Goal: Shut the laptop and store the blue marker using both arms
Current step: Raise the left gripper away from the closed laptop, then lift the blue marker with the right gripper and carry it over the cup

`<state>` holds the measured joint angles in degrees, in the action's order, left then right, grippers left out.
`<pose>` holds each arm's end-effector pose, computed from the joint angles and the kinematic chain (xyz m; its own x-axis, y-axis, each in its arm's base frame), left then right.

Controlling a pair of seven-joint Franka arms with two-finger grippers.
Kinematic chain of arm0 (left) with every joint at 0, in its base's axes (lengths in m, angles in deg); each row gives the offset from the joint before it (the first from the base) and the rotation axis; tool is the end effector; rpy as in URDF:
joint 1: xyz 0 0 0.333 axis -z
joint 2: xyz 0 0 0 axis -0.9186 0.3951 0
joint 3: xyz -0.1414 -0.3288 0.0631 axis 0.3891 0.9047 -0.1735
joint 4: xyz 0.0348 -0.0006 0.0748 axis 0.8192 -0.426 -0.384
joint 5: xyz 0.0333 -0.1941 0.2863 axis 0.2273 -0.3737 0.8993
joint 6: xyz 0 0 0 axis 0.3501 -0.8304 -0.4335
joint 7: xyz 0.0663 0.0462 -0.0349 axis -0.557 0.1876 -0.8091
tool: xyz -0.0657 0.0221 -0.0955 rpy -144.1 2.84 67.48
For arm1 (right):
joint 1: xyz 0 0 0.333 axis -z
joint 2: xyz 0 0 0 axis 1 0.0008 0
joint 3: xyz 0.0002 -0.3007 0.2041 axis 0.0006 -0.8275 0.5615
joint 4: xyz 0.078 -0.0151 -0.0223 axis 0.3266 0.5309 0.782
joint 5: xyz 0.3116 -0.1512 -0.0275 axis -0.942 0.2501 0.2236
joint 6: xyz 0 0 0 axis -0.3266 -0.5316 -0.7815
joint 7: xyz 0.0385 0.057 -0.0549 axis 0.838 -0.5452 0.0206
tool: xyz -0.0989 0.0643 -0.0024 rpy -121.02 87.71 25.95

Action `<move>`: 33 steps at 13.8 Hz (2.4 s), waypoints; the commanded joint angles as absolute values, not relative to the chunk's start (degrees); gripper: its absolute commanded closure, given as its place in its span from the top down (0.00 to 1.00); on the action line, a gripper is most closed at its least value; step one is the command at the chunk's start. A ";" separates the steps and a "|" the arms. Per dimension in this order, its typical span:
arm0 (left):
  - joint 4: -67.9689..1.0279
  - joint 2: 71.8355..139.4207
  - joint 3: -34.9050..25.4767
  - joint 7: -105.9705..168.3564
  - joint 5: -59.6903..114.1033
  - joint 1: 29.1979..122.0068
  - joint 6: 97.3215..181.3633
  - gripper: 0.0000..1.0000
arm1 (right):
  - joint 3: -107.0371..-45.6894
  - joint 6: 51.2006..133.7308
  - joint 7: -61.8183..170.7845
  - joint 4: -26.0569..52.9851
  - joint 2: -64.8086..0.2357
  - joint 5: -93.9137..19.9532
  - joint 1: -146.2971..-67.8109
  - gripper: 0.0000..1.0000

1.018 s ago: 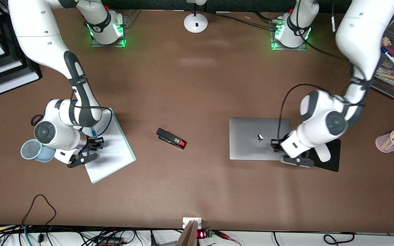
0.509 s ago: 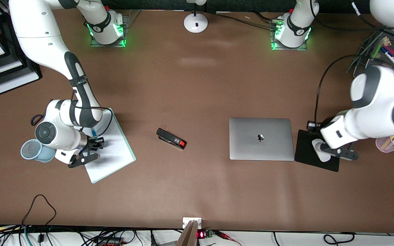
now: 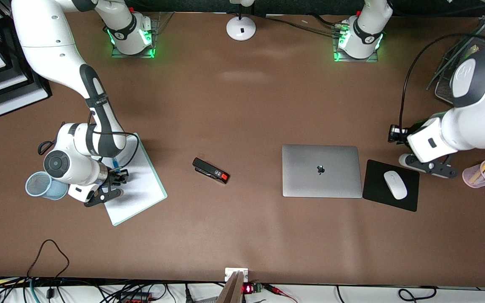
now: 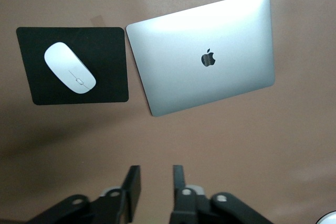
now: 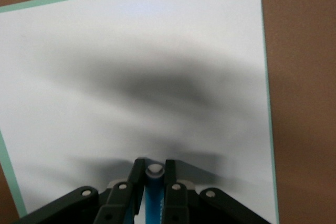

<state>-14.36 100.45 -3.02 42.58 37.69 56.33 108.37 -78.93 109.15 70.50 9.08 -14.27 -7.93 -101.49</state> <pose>0.5996 -0.0605 0.5355 0.9405 -0.2518 -0.2284 -0.2311 -0.9663 0.1135 0.6745 0.0608 0.2448 0.9323 0.3576 -0.0536 0.3568 -0.9339 -0.0248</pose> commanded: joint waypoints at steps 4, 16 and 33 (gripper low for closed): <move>-14.44 97.95 -2.91 42.83 39.01 56.27 107.52 1.00 | -78.91 108.86 71.78 7.78 -13.56 -8.66 -101.56 0.09; -17.07 92.15 -4.31 43.62 40.86 56.70 108.13 1.00 | -79.09 94.62 84.22 -5.49 -18.56 -9.19 -101.03 0.01; -33.34 80.45 -19.79 37.73 36.73 67.61 124.04 1.00 | -79.17 86.38 141.70 -7.68 -24.11 -33.68 -86.63 0.01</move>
